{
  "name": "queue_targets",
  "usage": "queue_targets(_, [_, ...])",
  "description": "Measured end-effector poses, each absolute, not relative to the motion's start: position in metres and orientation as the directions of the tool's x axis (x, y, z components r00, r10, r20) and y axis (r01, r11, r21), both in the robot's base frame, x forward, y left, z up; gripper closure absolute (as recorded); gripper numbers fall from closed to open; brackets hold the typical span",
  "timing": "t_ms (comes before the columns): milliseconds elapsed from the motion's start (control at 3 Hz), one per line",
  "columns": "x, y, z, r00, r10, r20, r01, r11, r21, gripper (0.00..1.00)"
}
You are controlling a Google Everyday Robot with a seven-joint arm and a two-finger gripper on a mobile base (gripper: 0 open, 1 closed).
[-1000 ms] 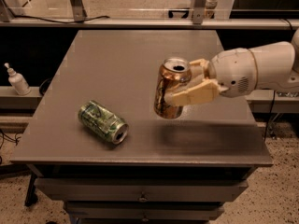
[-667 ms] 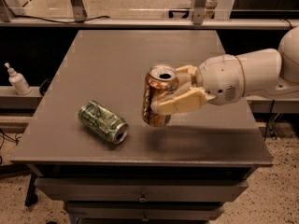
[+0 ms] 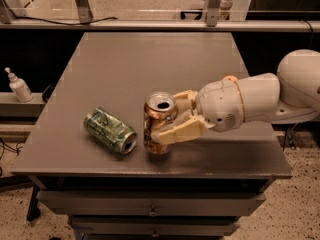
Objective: Move orange can near green can
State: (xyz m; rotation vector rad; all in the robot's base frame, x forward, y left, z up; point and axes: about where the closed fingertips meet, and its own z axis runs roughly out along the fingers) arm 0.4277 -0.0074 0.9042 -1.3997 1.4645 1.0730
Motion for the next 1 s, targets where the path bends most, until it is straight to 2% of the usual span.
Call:
queue_targets(333, [0.421, 0.005, 0.892, -0.035, -0.293, -0.955, -0.999, -0.012, 0.04, 1.0])
queue_targets(1000, [0.418, 0.012, 0.873, -0.061, -0.294, -0.954, -0.997, -0.024, 0.071, 0.59])
